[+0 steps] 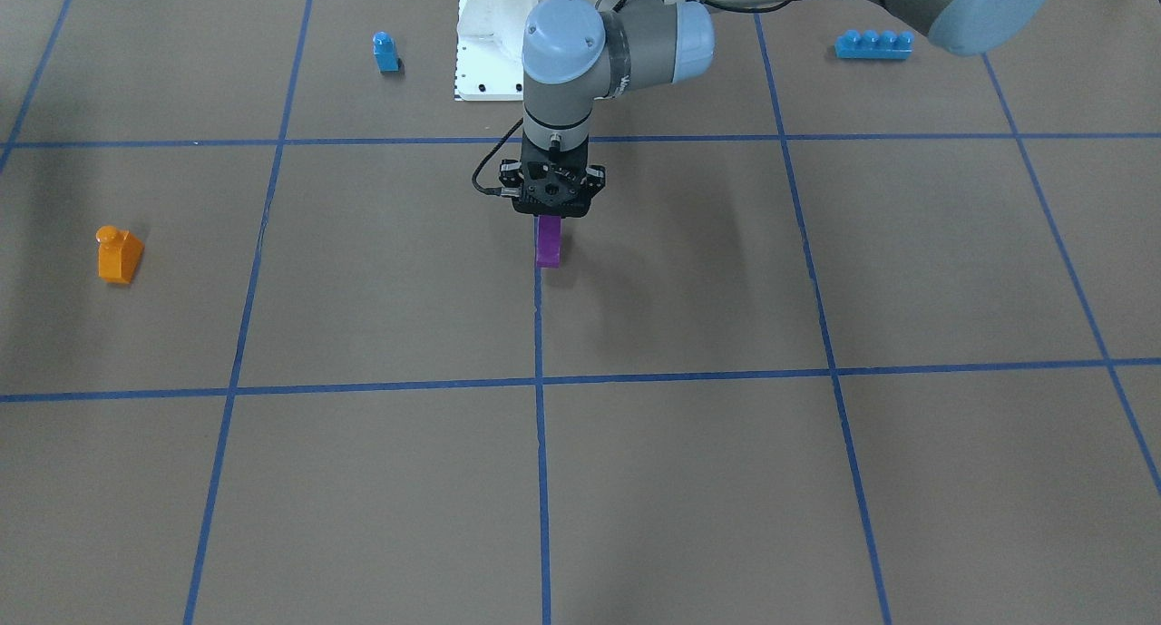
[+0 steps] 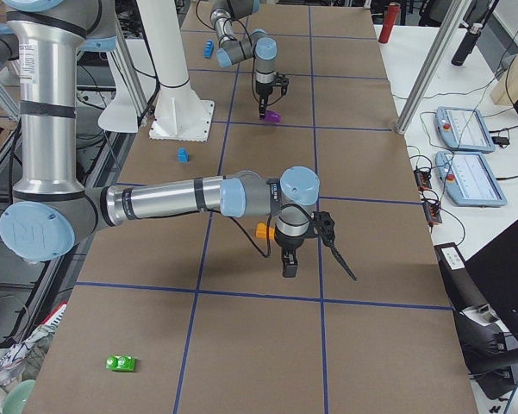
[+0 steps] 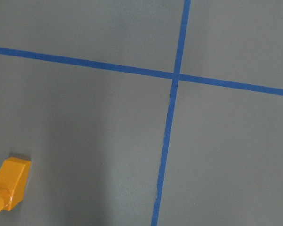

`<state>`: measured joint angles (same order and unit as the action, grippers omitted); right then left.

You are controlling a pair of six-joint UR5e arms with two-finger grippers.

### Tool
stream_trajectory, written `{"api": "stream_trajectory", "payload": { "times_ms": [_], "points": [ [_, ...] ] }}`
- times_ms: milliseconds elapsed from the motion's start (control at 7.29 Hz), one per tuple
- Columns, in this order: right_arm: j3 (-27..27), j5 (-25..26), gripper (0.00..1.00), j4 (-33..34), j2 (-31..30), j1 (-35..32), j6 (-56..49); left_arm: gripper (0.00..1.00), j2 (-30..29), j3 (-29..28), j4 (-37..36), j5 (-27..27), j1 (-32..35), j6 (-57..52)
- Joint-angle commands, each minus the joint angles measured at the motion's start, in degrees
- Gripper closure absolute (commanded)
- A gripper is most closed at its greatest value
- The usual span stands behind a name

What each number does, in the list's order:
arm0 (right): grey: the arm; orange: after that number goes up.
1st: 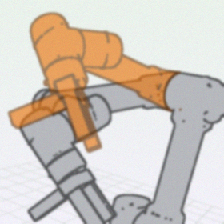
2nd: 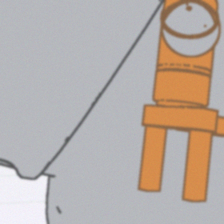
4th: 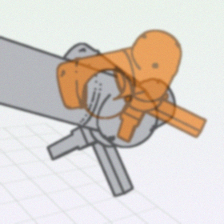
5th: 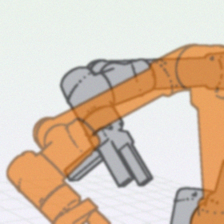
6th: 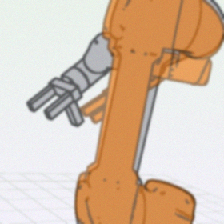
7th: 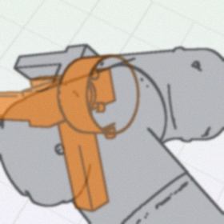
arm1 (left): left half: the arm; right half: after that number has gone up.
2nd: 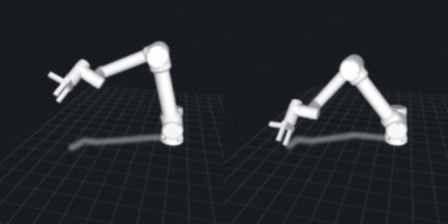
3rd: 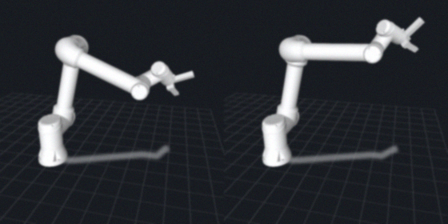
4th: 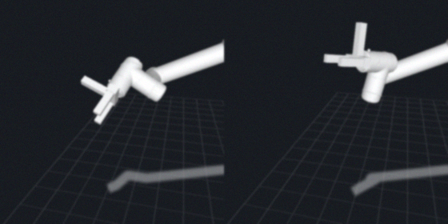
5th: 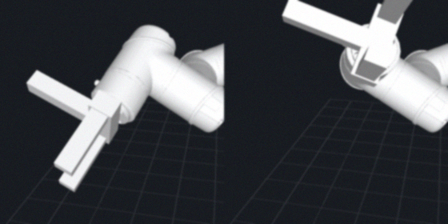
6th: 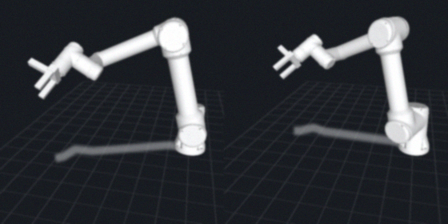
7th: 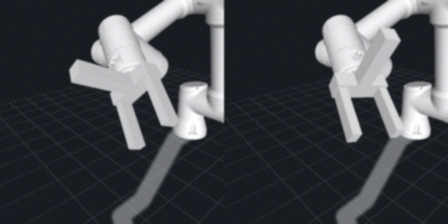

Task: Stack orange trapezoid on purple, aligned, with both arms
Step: 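Carry the purple block with the left gripper to the table center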

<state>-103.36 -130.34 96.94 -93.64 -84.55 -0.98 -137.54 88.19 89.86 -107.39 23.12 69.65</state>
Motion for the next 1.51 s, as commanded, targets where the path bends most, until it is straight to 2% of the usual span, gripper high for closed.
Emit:
{"api": "stream_trajectory", "payload": {
  "times_ms": [0, 549, 960, 1097, 1234, 1371],
  "points": [
    [0.0, 0.0, 0.00, 0.0, -0.1, 0.0, 0.0, 1.00, -0.3, -0.7, 0.0, 0.2, -0.7, 0.1],
    [-0.1, 0.0, 0.00, 0.0, 0.0, 0.0, 0.0, 0.92, -0.3, -1.4, 0.0, 0.2, -1.2, 0.1],
    [0.0, 0.0, 0.00, 0.0, 0.0, 0.0, 0.0, 0.80, -0.3, -1.4, 0.1, 0.2, -1.6, 0.1],
    [0.0, 0.0, 0.00, 0.0, 0.0, 0.0, 0.0, 0.73, -0.2, -1.4, 0.1, 0.1, -1.7, 0.1],
    [0.0, 0.0, 0.00, 0.0, 0.0, 0.0, 0.0, 0.59, -0.3, -1.4, 0.1, 0.1, -1.8, 0.2],
    [0.0, 0.0, 0.00, 0.0, -0.1, 0.0, 0.0, 0.39, -0.3, -1.4, 0.1, 0.1, -1.8, 0.2]
  ]
}}
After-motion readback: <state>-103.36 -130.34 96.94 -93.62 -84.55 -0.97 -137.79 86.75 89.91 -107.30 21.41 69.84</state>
